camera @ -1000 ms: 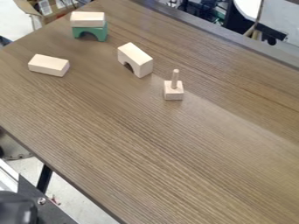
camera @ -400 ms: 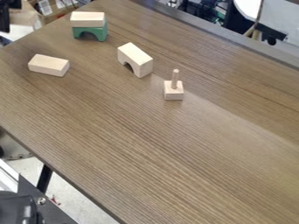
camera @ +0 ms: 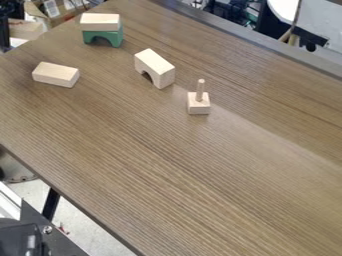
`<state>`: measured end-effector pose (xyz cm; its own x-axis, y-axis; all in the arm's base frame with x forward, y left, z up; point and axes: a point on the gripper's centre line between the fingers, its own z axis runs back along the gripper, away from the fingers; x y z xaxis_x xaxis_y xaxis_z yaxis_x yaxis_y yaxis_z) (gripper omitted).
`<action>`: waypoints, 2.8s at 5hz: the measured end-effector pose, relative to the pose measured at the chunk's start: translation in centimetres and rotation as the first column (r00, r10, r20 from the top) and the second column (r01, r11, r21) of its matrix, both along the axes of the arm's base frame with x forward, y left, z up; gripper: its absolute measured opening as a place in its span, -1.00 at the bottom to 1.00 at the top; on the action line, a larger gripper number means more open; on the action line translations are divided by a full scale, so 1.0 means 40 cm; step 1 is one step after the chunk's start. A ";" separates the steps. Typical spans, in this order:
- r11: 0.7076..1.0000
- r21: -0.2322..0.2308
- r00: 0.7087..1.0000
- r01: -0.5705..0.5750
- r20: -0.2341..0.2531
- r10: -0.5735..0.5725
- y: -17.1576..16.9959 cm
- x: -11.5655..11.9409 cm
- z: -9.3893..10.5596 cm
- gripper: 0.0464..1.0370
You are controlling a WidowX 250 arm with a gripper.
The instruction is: Put the wood block on top of the wood block
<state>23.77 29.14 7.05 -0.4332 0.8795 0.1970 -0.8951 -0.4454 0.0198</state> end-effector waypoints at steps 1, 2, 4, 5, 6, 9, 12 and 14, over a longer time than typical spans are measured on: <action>1.000 -0.006 1.000 0.000 -0.023 0.000 -0.009 -0.015 -0.020 0.10; 1.000 -0.008 1.000 0.004 -0.028 -0.004 -0.025 -0.030 -0.038 0.10; 1.000 0.007 0.999 0.030 -0.028 -0.030 -0.062 -0.039 -0.071 0.10; 0.999 0.043 1.000 0.028 -0.014 -0.028 -0.077 -0.030 -0.060 0.10; 0.997 0.068 0.999 0.045 -0.015 -0.044 -0.094 -0.020 -0.069 0.10; 0.996 0.075 0.998 0.057 -0.008 -0.056 -0.136 0.020 -0.069 0.10; 0.990 0.143 1.000 -0.008 0.000 0.009 -0.145 0.046 -0.057 0.79; 0.985 0.170 0.999 -0.036 0.009 0.035 -0.139 0.046 -0.056 0.93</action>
<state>25.60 23.58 4.80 -0.4657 0.8171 0.3398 -0.8783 -0.4737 -0.0647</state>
